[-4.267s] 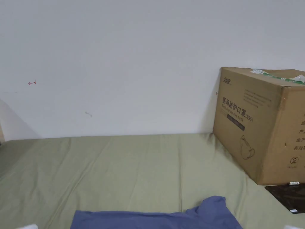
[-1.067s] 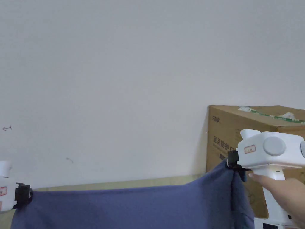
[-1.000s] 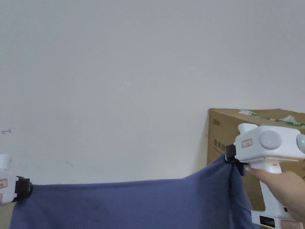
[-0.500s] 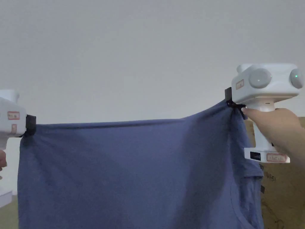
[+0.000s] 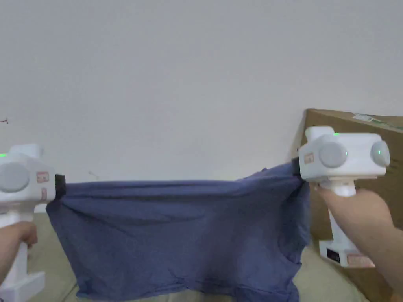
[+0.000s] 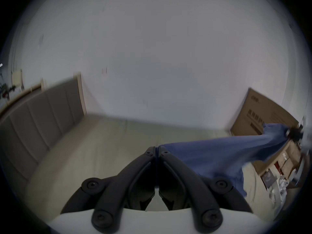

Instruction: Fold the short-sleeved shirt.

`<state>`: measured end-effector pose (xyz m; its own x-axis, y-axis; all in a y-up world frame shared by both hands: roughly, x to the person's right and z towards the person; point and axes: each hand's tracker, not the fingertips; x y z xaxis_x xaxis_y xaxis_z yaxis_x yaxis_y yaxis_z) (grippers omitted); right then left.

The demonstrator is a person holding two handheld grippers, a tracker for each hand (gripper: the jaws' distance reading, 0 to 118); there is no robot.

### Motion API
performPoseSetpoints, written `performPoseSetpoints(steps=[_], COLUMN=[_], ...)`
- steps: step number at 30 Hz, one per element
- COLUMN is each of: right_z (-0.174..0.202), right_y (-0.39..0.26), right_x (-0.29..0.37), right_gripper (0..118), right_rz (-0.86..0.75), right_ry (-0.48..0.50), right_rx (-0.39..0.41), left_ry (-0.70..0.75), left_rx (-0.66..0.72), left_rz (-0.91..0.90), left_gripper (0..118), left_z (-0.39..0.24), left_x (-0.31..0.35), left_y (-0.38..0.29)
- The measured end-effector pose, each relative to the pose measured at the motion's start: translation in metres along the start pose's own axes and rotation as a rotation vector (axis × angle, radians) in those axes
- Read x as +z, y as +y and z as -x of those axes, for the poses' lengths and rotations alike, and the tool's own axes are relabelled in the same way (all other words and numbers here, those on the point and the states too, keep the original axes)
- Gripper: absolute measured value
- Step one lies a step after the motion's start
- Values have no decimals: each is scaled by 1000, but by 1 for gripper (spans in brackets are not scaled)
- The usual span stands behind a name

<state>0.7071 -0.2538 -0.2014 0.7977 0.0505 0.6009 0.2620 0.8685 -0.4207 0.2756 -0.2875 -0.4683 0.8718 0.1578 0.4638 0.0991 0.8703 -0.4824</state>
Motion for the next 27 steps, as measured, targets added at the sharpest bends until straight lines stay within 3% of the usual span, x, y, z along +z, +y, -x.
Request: performPoseSetpoints(steps=[2,5,7,10,13,18,21,25,27], right_z=[-6,-15,-26,-44,-67,-98,-111,-115,-114], right_y=[-85,-220,-300,-377,-418,-457,-468,-471,-470], right_x=[-11,-2,28,99,175,258,282,297,297], right_gripper=[1,1,1,1,1,1,1,1,1], right_rz=[152,367,495,579,573,630,661,732,726], right_ry=[59,60,127,170,214,225,231,251,248], right_rx=[-19,-45,-92,-58,8,-66,-104,-37,-41], left_ry=[-12,11,-33,-36,-50,-93,-106,-126,-135], left_rx=[35,49,48,-6,-97,-80,-98,-72,-81], left_rz=[108,289,382,493,511,579,584,606,621], left_gripper=[0,0,0,0,0,0,0,0,0], left_z=[7,20,43,65,84,99,109,115,121], left_x=[0,23,49,105,169,256,285,301,295], left_y=[-66,-169,-232,-297,-338,-383,-395,-393,-395])
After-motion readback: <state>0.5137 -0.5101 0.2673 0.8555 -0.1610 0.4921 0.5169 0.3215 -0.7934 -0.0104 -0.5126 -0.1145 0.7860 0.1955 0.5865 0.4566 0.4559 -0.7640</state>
